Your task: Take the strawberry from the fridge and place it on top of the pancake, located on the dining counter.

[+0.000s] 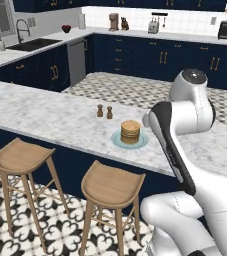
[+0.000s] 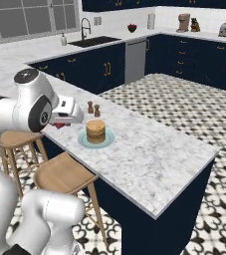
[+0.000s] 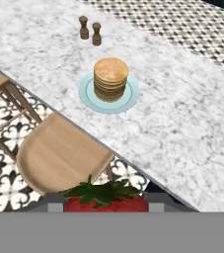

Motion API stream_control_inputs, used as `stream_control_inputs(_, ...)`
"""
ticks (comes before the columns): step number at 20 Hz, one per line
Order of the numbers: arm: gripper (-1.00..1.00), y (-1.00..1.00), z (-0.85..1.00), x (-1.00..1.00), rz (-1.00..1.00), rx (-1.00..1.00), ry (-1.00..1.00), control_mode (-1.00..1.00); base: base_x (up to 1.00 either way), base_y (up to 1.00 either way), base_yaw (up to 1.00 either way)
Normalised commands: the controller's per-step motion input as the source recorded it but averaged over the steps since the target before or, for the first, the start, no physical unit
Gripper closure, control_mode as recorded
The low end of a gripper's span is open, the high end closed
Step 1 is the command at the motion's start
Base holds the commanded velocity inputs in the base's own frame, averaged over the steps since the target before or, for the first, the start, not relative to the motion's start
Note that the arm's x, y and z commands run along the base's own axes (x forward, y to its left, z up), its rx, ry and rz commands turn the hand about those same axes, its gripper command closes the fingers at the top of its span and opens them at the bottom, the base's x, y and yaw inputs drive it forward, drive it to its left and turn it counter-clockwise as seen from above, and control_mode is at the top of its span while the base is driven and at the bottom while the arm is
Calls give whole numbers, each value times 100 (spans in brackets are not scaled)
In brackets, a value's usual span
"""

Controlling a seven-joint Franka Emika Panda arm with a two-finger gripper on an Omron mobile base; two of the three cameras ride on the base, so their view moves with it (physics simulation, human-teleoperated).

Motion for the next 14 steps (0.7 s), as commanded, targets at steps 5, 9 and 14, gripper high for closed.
stream_control_inputs(5,100,2,-48,100,0,2,1,-100,0,0,0)
stream_control_inputs(9,100,-1,-66,100,0,10,9,-100,0,0,0)
stream_control_inputs(14,100,-2,-12,100,0,9,16,-100,0,0,0)
